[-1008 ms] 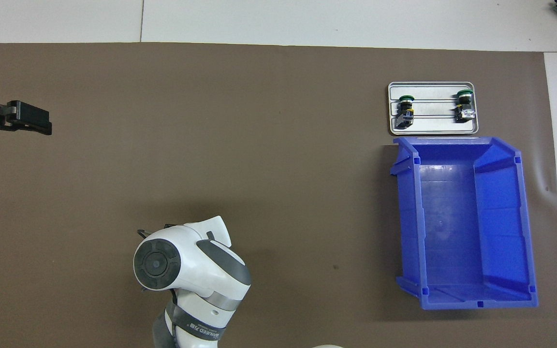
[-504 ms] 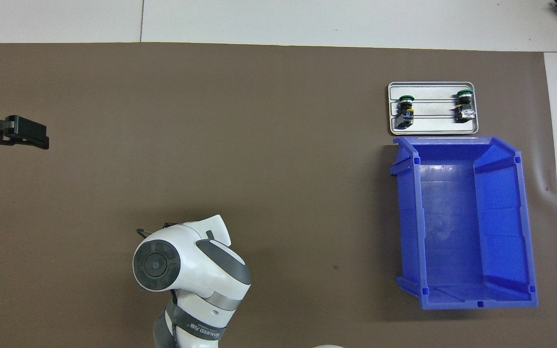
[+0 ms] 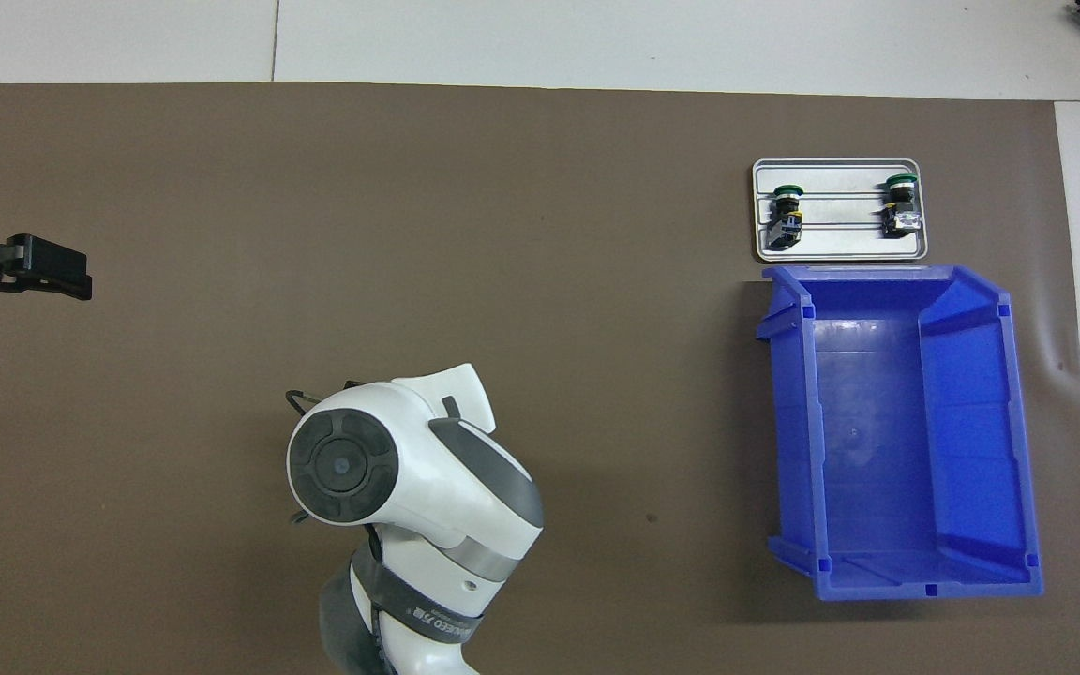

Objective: Place and press button with both arms
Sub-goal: 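Carry the button with the right gripper over the blue bin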

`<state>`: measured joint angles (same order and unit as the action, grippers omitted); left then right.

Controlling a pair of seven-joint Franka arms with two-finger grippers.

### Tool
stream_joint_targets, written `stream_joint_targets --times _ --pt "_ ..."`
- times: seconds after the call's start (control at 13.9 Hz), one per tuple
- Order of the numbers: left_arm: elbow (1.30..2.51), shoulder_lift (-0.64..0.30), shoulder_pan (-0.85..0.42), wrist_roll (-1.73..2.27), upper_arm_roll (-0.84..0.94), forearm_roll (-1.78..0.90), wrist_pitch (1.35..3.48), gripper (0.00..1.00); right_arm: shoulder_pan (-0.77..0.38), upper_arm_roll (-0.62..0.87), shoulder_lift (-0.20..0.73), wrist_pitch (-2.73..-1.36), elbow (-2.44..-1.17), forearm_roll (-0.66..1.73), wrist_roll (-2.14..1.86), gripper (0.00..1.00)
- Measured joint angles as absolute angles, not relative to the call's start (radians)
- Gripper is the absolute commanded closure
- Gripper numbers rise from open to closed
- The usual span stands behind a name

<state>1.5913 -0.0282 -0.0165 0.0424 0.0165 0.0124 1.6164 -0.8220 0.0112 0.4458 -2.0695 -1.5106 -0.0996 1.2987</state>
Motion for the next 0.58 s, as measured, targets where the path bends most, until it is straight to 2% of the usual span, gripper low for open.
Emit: stream_joint_targets --times 0.29,0.58 --pt "1.592 -0.028 -0.017 0.042 0.016 0.012 1.616 0.0 -0.691 0.01 0.326 -1.882 -1.515 -0.099 1.035 1.0" --pt "1.592 -0.028 -0.017 0.042 0.016 0.012 1.616 0.0 -0.531 0.008 0.234 -1.798 -1.558 -0.088 0.705 1.0"
